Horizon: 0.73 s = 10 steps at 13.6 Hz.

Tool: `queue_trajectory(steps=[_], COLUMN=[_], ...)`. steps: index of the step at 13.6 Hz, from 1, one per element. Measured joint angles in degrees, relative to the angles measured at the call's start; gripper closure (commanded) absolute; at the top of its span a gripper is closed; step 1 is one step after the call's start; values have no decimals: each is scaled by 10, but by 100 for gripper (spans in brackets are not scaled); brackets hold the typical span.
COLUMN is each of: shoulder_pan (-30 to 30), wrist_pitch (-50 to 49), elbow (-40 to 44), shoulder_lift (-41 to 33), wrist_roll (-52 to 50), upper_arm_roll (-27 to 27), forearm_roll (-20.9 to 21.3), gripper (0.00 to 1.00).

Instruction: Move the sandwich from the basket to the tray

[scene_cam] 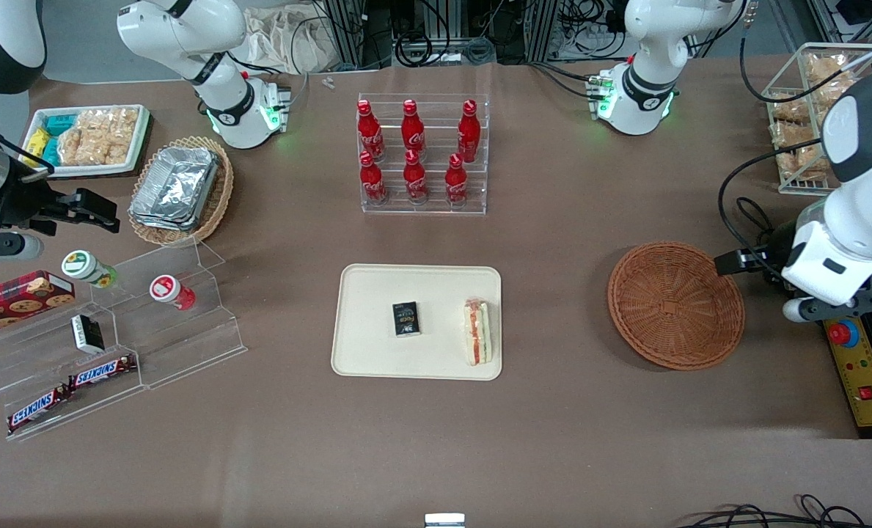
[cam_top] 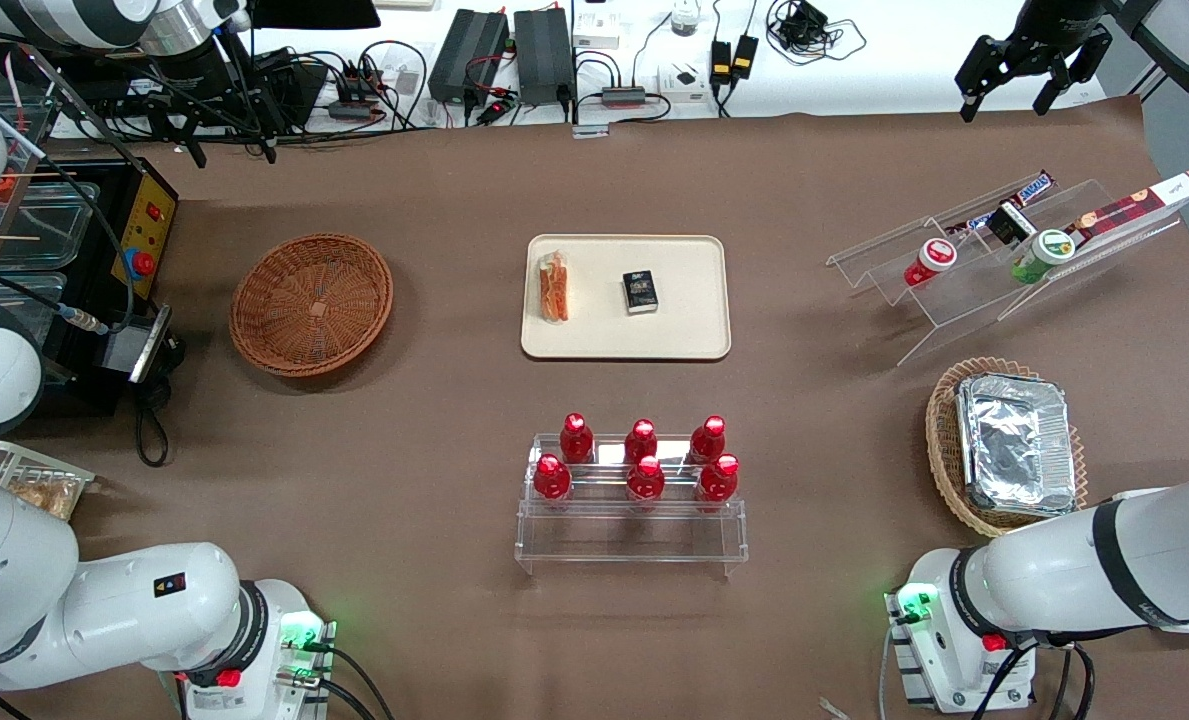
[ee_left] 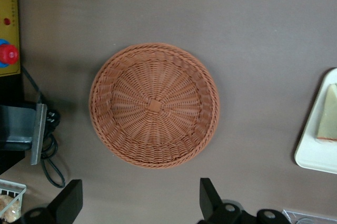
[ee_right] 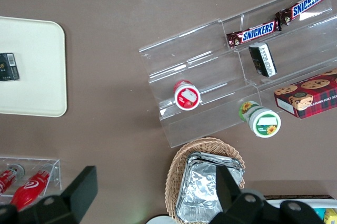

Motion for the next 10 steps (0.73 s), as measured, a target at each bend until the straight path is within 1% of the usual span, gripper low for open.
queue_trajectory(steps=[2, 4, 5, 7, 8, 10], shoulder_pan=[10, 22, 15, -32, -50, -63], wrist_pitch=[0, 0, 0, 0, 0, 0], elbow=[-1, -4, -9, -18, -21, -20], shoulder_lift=[0, -2, -6, -16, -20, -21], wrist_roll=[13, 50, 69, 116, 139, 158], upper_arm_roll=[0, 3, 19, 81, 99, 106], forearm_roll=[-3, -5, -10, -24, -25, -25], gripper=[0, 0, 0, 0, 0, 0])
